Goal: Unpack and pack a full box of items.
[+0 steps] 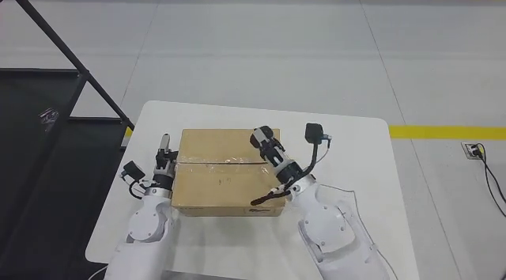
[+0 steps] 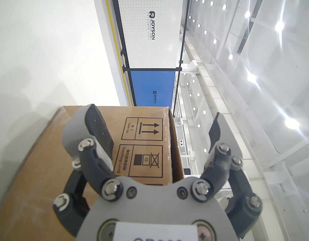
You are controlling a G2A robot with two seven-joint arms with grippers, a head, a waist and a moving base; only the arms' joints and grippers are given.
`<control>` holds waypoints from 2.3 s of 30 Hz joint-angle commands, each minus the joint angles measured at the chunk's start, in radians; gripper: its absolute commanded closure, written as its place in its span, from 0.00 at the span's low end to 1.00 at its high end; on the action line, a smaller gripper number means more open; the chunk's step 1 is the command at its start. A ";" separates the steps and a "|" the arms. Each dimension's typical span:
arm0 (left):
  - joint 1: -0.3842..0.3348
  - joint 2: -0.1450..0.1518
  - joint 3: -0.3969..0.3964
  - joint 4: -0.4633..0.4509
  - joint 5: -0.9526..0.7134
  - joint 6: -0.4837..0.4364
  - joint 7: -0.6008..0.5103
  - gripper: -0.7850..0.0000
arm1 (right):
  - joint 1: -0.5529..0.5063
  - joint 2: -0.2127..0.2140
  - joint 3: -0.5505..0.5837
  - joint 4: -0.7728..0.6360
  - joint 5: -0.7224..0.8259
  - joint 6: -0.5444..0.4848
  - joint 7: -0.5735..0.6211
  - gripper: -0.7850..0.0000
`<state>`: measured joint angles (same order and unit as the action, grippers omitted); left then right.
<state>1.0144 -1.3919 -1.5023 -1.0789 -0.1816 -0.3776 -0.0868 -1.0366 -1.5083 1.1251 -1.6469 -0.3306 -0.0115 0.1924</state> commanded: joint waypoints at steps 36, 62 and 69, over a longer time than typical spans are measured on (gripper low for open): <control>-0.021 -0.002 0.013 0.041 0.013 -0.013 0.006 0.00 | 0.286 -0.021 -0.119 0.217 -0.001 0.665 0.436 1.00; -0.031 -0.008 0.044 0.046 0.041 -0.005 0.014 0.00 | -0.048 0.030 0.188 -0.033 0.143 0.531 0.221 1.00; -0.031 -0.009 0.048 0.046 0.045 -0.002 0.014 0.00 | -0.073 0.035 0.219 -0.021 0.179 0.519 0.194 1.00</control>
<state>0.9835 -1.4011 -1.4547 -1.0327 -0.1376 -0.3800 -0.0722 -1.1129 -1.4738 1.3440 -1.6734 -0.1534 0.5021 0.3894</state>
